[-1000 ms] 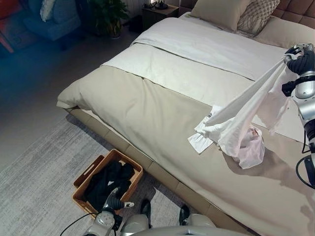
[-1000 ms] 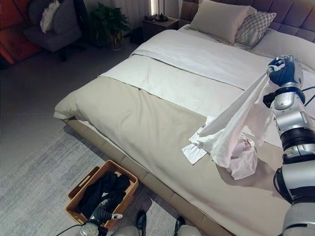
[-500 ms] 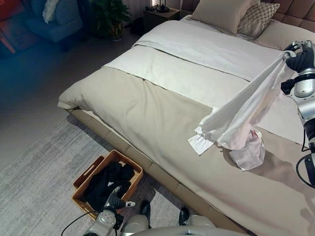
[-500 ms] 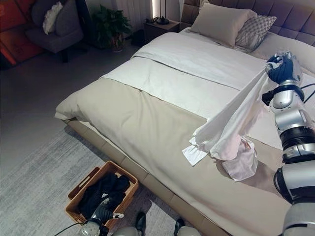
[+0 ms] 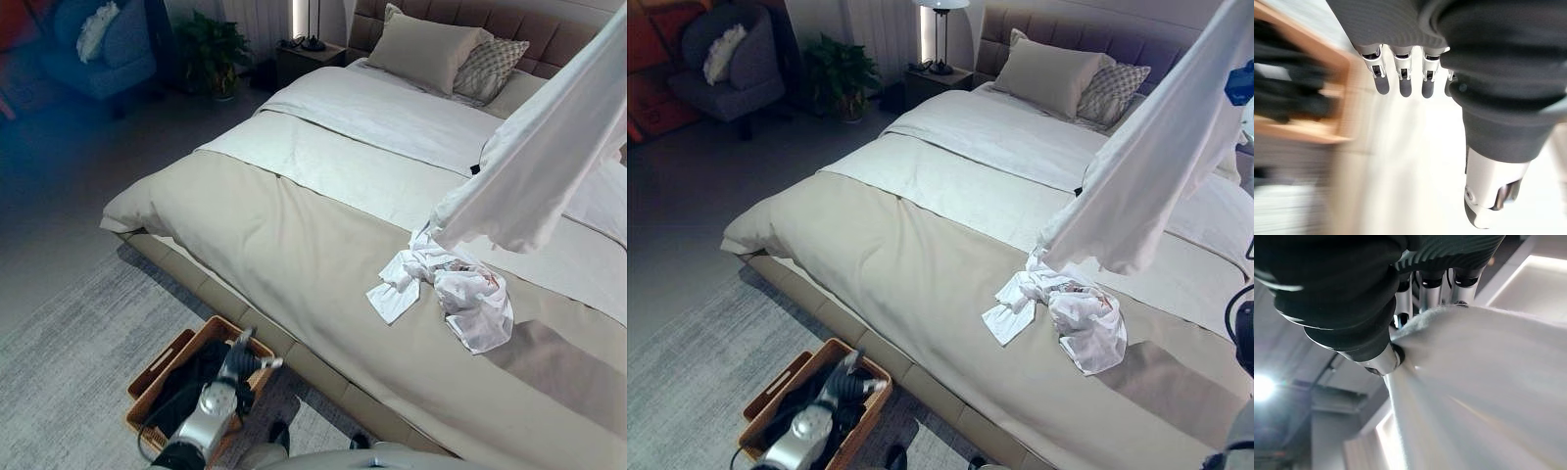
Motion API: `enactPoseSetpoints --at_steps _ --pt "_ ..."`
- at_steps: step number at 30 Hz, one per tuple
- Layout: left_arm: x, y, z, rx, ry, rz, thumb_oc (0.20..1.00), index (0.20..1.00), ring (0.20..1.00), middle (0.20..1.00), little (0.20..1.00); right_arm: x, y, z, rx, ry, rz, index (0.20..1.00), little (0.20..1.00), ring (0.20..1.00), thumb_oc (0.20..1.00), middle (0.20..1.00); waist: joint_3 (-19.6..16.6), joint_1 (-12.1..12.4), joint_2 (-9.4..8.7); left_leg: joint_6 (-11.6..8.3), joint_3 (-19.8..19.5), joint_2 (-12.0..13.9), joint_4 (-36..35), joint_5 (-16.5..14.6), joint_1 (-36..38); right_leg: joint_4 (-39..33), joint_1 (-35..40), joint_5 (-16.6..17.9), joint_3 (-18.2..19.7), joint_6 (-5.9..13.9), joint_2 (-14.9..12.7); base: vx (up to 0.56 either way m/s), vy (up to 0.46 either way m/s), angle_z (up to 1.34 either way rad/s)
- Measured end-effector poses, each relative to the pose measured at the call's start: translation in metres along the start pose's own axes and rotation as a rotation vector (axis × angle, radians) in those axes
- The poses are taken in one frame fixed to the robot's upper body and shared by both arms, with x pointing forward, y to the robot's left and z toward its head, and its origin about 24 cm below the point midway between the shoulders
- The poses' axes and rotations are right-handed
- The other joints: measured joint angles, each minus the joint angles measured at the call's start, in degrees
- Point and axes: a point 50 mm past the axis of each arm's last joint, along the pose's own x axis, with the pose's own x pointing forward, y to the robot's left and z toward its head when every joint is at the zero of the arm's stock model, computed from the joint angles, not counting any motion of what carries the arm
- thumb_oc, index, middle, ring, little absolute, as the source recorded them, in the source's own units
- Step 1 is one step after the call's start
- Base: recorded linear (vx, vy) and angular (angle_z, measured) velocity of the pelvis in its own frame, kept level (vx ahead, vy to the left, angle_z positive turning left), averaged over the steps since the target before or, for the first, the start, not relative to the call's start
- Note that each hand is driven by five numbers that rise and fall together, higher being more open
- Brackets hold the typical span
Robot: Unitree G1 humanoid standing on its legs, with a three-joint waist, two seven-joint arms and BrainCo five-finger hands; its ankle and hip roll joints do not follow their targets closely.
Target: Pick up clothes into the bucket
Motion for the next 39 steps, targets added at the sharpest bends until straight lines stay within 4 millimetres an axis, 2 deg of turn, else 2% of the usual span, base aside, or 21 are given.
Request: enactPoseSetpoints --at_steps 1,4,7,8,9,11,14,17,20,23,27,30,35,39 --pt "0.002 0.005 0.017 -0.013 -0.070 -0.003 1.000 1.000 1.000 1.000 1.000 -0.005 0.005 -0.002 0.003 -0.003 0.028 0.200 0.200 0.200 0.200 0.200 -0.1 -0.2 -0.11 0.21 0.0 0.0 -0.1 -0.2 0.6 -0.3 0.7 0.0 0.0 0.00 0.0 0.00 0.000 0.00" --pt "0.005 0.032 0.092 -0.051 -0.363 0.031 1.000 1.000 1.000 1.000 1.000 -0.038 0.041 -0.015 0.017 0.006 0.210 0.200 0.200 0.200 0.200 0.200 -1.5 -1.1 0.50 0.71 0.6 0.0 -0.3 -0.6 1.7 -0.6 1.6 -0.1 0.2 0.13 0.0 0.01 -0.016 -0.05" --pt "0.011 0.042 0.129 -0.066 -0.476 0.047 1.000 1.000 1.000 1.000 1.000 -0.059 0.057 -0.029 0.001 0.043 0.322 0.200 0.200 0.200 0.200 0.200 -2.3 -1.1 1.90 0.72 1.0 -0.1 -0.3 -0.6 1.7 -0.6 1.6 0.0 0.7 0.46 -0.1 -0.01 -0.029 -0.10" --pt "0.011 0.046 0.149 -0.053 -0.539 0.040 1.000 1.000 1.000 1.000 1.000 -0.073 0.066 -0.039 -0.004 0.075 0.380 0.200 0.200 0.200 0.200 0.200 -2.5 -1.9 2.25 0.72 1.2 -0.1 -0.3 -0.7 1.7 -0.9 1.5 0.1 1.0 0.44 0.0 -0.02 -0.024 -0.05" --pt "0.011 0.048 0.159 -0.041 -0.569 0.039 1.000 1.000 1.000 1.000 1.000 -0.078 0.070 -0.041 -0.003 0.085 0.408 0.200 0.200 0.200 0.200 0.200 -2.6 -1.9 2.34 0.72 1.2 -0.1 -0.3 -0.6 1.7 -1.1 1.8 0.3 1.0 0.42 0.0 -0.02 -0.024 -0.06" --pt "0.013 0.044 0.189 -0.011 -0.653 0.006 1.000 1.000 1.000 1.000 1.000 -0.093 0.081 -0.047 0.007 0.112 0.483 0.200 0.200 0.200 0.200 0.200 -2.7 -2.8 2.79 0.72 1.3 0.0 -0.2 -0.6 1.6 -2.0 2.1 0.9 1.0 0.41 0.1 -0.02 -0.023 -0.05" --pt "0.013 0.026 0.217 0.040 -0.728 -0.077 1.000 1.000 1.000 1.000 1.000 -0.099 0.088 -0.047 0.022 0.118 0.525 0.200 0.200 0.200 0.200 0.200 -2.8 -3.3 3.07 0.72 1.3 0.0 -0.3 -0.6 1.6 -3.5 2.6 1.7 1.1 0.38 0.2 -0.03 -0.020 -0.04" --pt "0.011 0.008 0.243 0.069 -0.789 -0.157 1.000 1.000 1.000 1.000 1.000 -0.102 0.097 -0.029 0.083 0.062 0.565 0.200 0.200 0.200 0.200 0.200 -2.9 -4.6 3.21 0.71 1.3 0.0 -0.3 -0.6 1.6 -4.3 2.9 2.0 1.1 0.17 0.3 -0.01 -0.003 0.00" --pt "0.010 -0.005 0.259 0.091 -0.826 -0.200 1.000 1.000 1.000 1.000 1.000 -0.105 0.103 -0.007 0.142 -0.013 0.599 0.200 0.200 0.200 0.200 0.200 -2.9 -5.4 3.27 0.71 1.4 -0.1 -0.4 -0.6 1.8 -4.9 3.5 2.4 1.1 0.09 0.3 -0.02 -0.004 -0.02" --pt "0.018 -0.016 0.261 0.090 -0.795 -0.215 1.000 1.000 1.000 1.000 1.000 -0.106 0.104 0.009 0.184 -0.073 0.608 0.200 0.200 0.200 0.200 0.200 -2.8 -5.8 3.37 0.66 1.4 -0.1 -0.4 -0.6 2.1 -5.2 3.7 2.5 1.2 0.03 0.3 -0.03 -0.001 0.00" --pt "0.027 -0.027 0.253 0.082 -0.736 -0.227 1.000 1.000 1.000 1.000 1.000 -0.108 0.103 0.031 0.242 -0.156 0.626 0.200 0.200 0.200 0.200 0.200 -2.8 -6.0 3.48 0.49 1.7 0.0 -0.6 -0.8 2.3 -5.2 3.7 2.5 1.4 0.05 0.4 -0.02 -0.005 -0.05" --pt "0.032 -0.044 0.244 0.089 -0.677 -0.265 1.000 1.000 1.000 1.000 1.000 -0.112 0.103 0.049 0.296 -0.225 0.633 0.200 0.200 0.200 0.200 0.200 -2.7 -6.1 3.51 0.33 1.9 0.0 -0.6 -0.9 2.3 -5.2 3.6 2.5 1.5 0.07 0.3 0.00 0.000 0.00" --pt "0.029 -0.066 0.245 0.107 -0.675 -0.346 1.000 1.000 1.000 1.000 1.000 -0.117 0.102 0.066 0.359 -0.292 0.651 0.200 0.200 0.200 0.200 0.200 -2.7 -6.0 3.48 0.24 2.2 -0.1 -0.6 -0.9 2.4 -5.2 3.5 2.3 1.5 0.32 0.2 0.00 0.000 0.00" --pt "0.026 -0.082 0.259 0.142 -0.697 -0.402 1.000 1.000 1.000 1.000 1.000 -0.119 0.101 0.073 0.379 -0.322 0.656 0.200 0.200 0.200 0.200 0.200 -2.6 -6.0 3.43 0.20 2.2 -0.2 -0.6 -1.0 2.4 -5.1 3.5 2.2 1.4 0.50 0.1 0.00 0.000 0.00"
